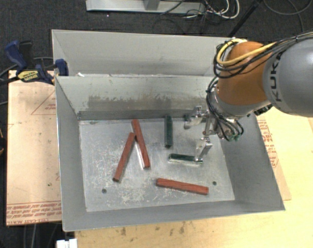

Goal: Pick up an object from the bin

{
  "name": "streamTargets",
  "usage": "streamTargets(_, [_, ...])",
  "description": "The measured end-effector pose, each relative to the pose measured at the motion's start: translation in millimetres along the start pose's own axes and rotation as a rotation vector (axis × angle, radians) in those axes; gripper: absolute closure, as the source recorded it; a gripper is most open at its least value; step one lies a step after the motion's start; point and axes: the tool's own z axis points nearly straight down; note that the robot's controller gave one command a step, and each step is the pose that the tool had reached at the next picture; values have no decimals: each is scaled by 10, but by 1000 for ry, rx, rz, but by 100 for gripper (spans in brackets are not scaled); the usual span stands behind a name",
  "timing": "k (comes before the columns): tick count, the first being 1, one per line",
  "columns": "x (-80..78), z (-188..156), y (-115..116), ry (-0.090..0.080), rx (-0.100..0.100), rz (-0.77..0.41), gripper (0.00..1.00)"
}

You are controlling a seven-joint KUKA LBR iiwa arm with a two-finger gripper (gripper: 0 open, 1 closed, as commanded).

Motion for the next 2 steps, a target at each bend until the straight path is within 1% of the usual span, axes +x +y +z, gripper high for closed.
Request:
streamTargets(1, [-246,565,-321,6,-2,-12,100])
streamTargets(2, [-246,565,-321,6,-2,-13,100])
